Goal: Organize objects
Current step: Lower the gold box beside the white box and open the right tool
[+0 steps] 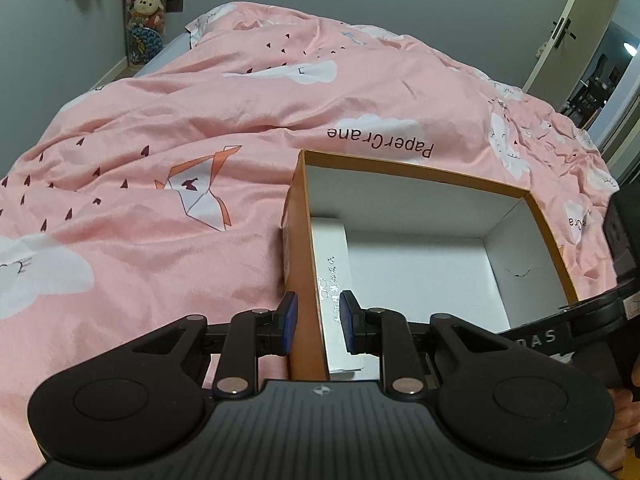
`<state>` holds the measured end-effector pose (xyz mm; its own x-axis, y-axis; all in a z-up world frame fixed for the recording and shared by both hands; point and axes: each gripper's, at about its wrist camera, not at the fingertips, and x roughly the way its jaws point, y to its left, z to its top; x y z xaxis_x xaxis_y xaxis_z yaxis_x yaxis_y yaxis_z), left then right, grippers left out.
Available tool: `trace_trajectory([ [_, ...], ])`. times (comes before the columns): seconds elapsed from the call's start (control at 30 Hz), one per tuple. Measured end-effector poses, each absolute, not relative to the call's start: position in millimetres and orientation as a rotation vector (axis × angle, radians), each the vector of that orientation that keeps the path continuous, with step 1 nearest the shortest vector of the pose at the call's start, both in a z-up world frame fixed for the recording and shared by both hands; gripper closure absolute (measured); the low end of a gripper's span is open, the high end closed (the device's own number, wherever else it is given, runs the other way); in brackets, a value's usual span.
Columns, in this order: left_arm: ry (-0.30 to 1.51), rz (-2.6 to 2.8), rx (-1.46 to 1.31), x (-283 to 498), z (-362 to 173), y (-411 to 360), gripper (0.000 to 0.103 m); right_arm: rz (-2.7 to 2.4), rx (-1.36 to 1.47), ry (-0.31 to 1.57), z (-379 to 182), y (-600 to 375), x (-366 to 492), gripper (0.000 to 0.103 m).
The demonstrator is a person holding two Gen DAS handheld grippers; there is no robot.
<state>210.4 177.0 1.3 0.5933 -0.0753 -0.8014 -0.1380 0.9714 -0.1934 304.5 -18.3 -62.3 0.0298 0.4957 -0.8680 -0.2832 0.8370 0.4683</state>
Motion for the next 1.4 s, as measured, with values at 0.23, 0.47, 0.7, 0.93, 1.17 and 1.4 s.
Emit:
trace_trajectory([
  [0.23,0.944,0.036,-0.254,209,-6,175,0.077,0.598,0.185,1.489,-76,-3,307,0.039],
  [0.47,0.956,0.039,-0.257,207,-14,173,0.077,0.625,0.238,1.494,-87,6,304,0.038],
  [0.7,0.959,0.049,-0.271,202,-16,172,0.077,0.661,0.312,1.498,-86,-5,302,0.038],
  [0.93,0.948,0.060,-0.300,196,-15,173,0.077,0.682,0.315,1.481,-87,-8,298,0.067],
  [1.17,0.931,0.083,-0.316,192,-15,174,0.077,0.711,0.359,1.477,-99,3,295,0.085],
  [1.4,0.856,0.102,-0.290,175,2,165,0.077,0.723,0.322,1.403,-80,-3,287,0.085],
])
